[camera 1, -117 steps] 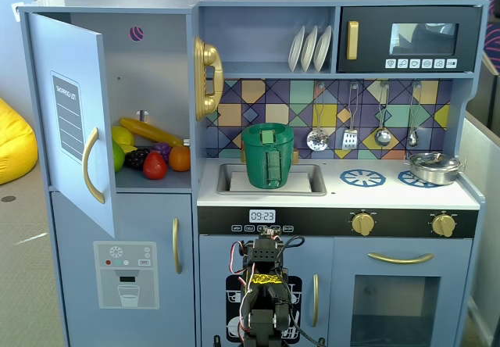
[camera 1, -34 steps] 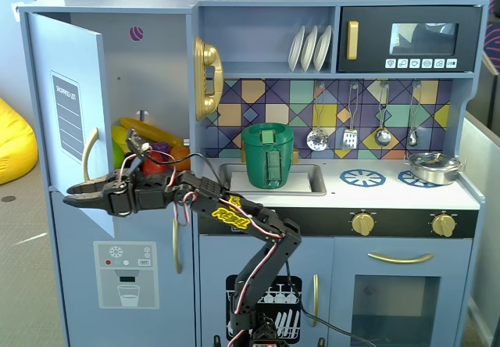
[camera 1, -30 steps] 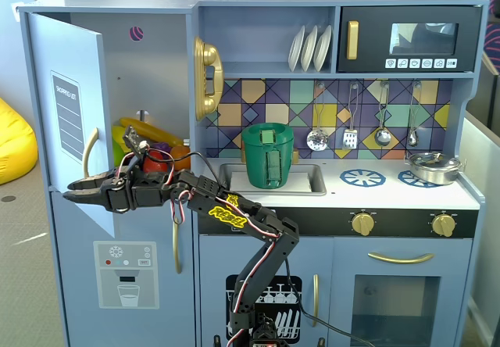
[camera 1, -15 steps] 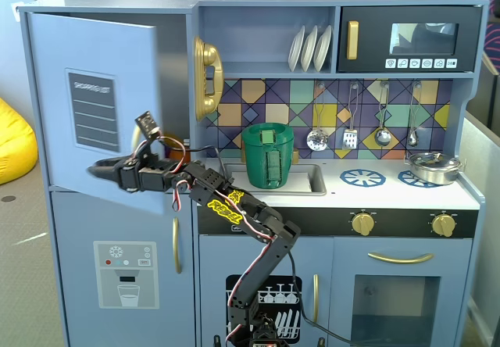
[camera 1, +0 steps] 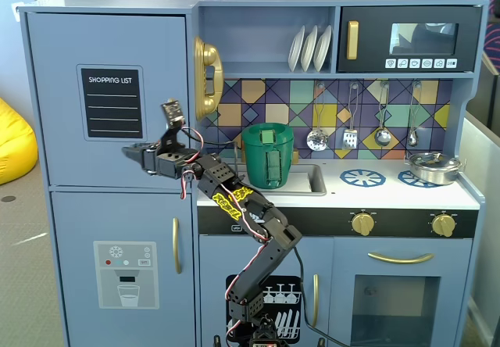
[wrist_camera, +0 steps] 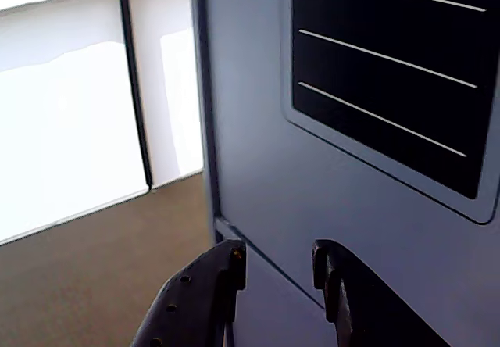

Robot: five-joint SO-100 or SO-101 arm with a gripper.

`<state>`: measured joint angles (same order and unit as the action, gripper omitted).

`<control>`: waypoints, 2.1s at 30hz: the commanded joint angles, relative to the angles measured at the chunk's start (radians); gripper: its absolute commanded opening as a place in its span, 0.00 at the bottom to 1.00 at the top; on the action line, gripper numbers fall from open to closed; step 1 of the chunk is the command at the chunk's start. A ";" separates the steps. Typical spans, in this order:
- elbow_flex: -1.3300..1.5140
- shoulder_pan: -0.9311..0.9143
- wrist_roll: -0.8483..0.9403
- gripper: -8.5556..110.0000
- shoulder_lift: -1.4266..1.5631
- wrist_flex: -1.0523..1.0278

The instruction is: Close the left cabinet door

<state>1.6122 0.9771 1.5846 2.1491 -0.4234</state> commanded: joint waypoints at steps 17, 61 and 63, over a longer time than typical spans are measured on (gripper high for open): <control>0.043 -0.206 0.006 0.07 0.054 0.077; 1.019 -0.859 -0.025 0.07 0.871 -0.646; 1.091 -0.907 -0.018 0.07 0.899 -0.658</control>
<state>2.6292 0.1549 1.5417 2.9836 -1.0462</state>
